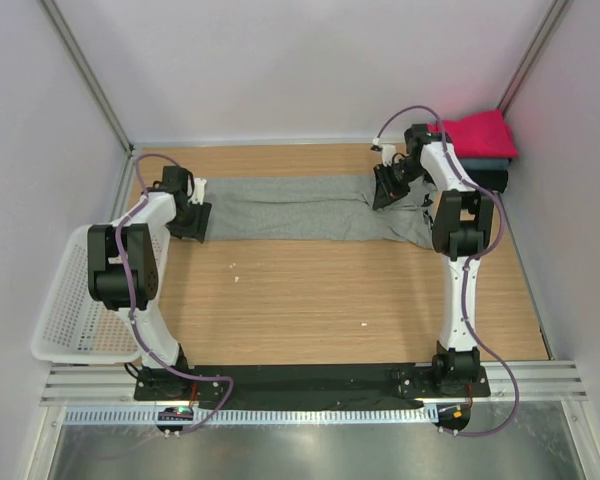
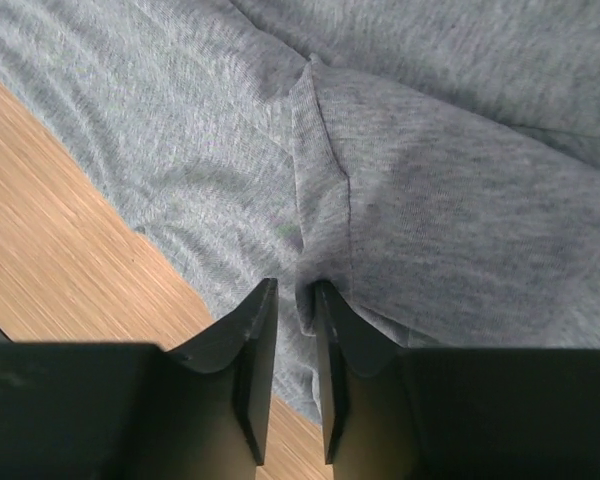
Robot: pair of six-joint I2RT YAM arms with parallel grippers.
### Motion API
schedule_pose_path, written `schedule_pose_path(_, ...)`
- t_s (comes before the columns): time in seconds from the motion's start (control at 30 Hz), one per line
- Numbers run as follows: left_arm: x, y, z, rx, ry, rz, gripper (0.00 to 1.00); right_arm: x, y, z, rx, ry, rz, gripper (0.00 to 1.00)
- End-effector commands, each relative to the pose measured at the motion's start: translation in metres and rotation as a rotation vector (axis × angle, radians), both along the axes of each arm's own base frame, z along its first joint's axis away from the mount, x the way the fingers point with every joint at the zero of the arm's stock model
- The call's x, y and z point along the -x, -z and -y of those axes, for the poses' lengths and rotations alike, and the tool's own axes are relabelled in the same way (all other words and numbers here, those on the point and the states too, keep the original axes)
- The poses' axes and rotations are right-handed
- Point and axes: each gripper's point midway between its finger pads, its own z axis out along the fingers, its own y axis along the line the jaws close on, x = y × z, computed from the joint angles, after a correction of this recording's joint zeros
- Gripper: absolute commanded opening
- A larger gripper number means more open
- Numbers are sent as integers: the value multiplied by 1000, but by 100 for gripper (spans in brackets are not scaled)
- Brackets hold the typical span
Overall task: Fold and stack the t-shirts
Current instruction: Fold the tshirt
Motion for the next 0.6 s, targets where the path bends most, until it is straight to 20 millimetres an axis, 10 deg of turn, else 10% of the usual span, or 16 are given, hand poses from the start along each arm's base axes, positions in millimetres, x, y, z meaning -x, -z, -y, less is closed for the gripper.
schedule_pose_path(0.0,-2,0,2,5,5,7,62,-1,-7,-2,12,-13,13,26)
schedule_pose_path(0.23,-2,-2,3,7,4,10,62,-15,-19,5,72,7,95,6)
schedule_pose_path(0.57,-1,0,3,8,5,5,62,-65,-52,-2,210,15,350,3)
